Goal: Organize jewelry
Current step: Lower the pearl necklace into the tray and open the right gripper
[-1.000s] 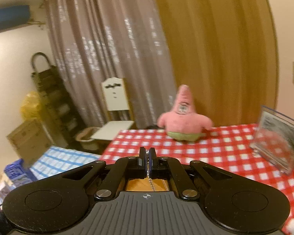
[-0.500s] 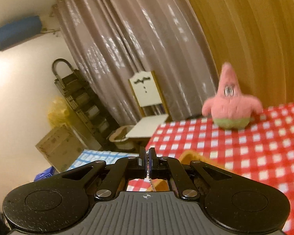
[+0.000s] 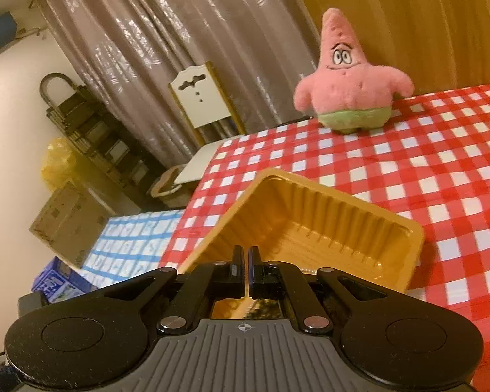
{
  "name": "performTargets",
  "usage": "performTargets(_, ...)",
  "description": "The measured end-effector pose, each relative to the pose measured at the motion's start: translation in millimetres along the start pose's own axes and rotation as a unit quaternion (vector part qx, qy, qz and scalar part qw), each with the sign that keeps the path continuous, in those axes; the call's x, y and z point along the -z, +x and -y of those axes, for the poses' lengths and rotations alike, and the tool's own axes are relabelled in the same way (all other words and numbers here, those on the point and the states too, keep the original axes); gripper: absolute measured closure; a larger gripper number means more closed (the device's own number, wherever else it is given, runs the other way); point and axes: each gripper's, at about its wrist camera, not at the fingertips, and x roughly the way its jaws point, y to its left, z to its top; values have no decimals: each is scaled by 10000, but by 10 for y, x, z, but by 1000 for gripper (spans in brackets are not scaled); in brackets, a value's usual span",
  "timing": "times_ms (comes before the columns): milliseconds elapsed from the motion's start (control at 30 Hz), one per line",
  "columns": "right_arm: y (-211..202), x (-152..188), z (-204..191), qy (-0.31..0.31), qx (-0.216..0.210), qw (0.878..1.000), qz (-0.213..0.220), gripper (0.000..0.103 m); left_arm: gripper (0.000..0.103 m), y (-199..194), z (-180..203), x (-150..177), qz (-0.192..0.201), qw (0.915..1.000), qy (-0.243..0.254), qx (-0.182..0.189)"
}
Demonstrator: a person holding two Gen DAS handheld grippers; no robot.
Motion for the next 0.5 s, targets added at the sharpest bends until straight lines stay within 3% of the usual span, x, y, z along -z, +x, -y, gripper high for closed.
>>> performTargets(167, -97, 15, 63, 38, 226, 9997, 0, 96, 98, 0, -3, -3, -9, 10000, -2, 5)
performTargets(333, -220, 103, 129, 40, 491, 9988, -10, 68, 98, 4, -5, -2, -12, 10000, -5, 2)
performTargets(500, -365, 236, 200, 28, 766, 9971, -27, 60, 98, 4, -6, -2, -12, 10000, -5, 1)
